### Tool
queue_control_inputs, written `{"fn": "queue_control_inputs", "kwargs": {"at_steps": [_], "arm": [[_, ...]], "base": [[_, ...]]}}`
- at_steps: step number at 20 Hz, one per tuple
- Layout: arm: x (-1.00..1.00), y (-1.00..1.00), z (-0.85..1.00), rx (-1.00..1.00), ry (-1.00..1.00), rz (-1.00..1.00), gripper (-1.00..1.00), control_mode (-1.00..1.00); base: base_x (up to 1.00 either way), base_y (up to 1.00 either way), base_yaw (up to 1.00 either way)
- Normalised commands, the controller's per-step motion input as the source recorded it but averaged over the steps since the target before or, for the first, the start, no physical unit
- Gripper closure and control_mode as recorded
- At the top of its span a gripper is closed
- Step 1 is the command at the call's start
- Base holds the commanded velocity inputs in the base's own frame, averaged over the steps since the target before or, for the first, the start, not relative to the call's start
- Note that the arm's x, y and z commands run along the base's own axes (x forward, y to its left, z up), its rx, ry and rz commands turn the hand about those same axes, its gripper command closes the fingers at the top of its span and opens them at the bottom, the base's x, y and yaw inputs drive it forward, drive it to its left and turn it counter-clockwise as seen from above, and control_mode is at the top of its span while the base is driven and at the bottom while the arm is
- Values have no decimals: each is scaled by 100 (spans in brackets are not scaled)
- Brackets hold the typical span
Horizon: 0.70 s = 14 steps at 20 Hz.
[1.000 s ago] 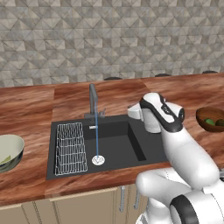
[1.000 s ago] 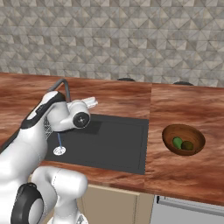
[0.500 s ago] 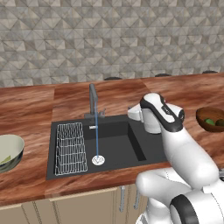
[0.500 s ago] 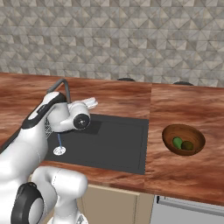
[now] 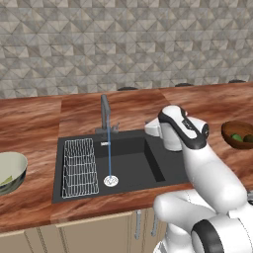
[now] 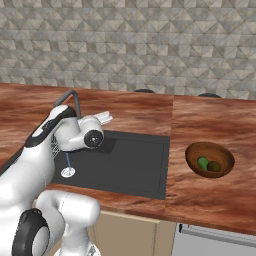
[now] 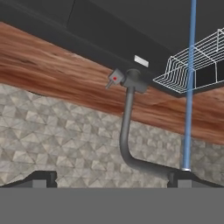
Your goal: Pick the avocados from the sink and place them in one bowl. Place the lemon wedge in the other bowl. Then turn off the sink faucet.
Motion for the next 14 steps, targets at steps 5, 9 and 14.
{"fn": "queue_control_inputs", "kwargs": {"at_steps": [5, 9, 14], "arm": [[0, -10, -1, -3, 0, 0, -100, -100], [0, -11, -8, -3, 1, 0, -100, -100], [1, 0, -11, -3, 3, 0, -100, -100]], "base": [[0, 0, 0], [0, 0, 0], [0, 0, 0]]}}
